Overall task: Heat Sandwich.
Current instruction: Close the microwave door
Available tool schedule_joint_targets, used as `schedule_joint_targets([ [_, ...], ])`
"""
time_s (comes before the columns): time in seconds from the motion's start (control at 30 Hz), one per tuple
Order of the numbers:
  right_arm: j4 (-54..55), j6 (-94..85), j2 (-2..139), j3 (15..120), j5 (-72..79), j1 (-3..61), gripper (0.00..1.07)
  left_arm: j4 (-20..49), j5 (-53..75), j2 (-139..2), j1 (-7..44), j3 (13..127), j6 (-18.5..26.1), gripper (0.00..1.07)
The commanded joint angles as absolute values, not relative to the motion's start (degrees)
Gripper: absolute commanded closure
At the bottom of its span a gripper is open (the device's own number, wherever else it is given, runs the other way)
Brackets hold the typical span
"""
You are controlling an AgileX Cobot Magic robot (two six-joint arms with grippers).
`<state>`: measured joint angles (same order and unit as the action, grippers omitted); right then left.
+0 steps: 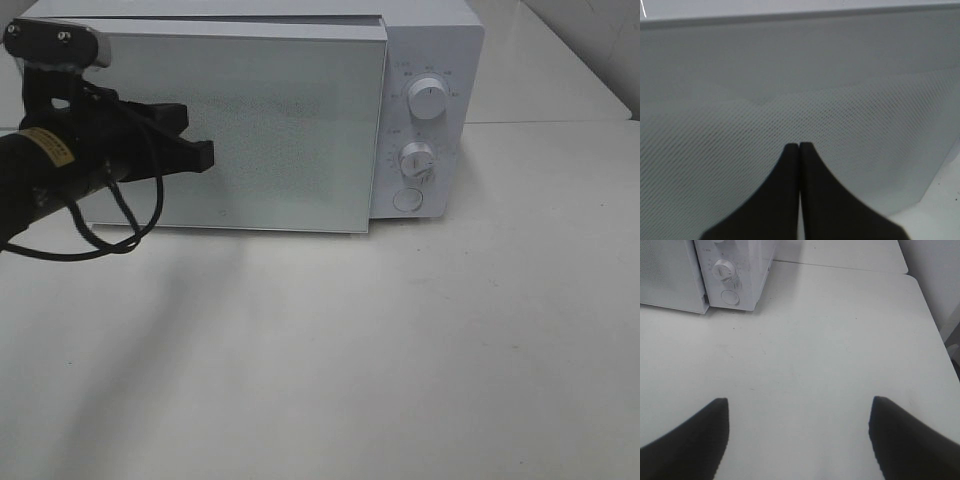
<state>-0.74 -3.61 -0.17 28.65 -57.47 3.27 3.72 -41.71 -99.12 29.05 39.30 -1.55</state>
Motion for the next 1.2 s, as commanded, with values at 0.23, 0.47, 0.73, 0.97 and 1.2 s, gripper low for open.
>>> schedule_joint_targets([
  [0.23, -0.92, -3.04, -1.72, 28.53, -57.07, 2.92, 0.32, 4.87, -36.67, -104.45, 33.58, 49.73, -1.20, 1.07],
  [0.47, -0.92, -3.04, -1.72, 28.53, -57.07, 2.92, 0.32, 4.87, -34.32, -107.43, 35.01, 54.89, -1.09, 1.07],
  [0.73, -0.92, -3.04, -1.72, 28.53, -57.07, 2.92, 0.32, 5.04, -31.28, -110.64, 35.01, 61.36, -1.09, 1.07],
  [0.97, -0.92, -3.04, -1.72, 28.53, -57.07, 2.92, 0.32, 6.19, -30.83, -113.16, 35.01, 64.74, 1.60, 1.07],
  [1.2, -0.92, -3.04, -1.72, 28.53, -57.07, 2.92, 0.32, 11.17, -31.00, -114.53, 35.01, 66.58, 3.84, 1.07],
])
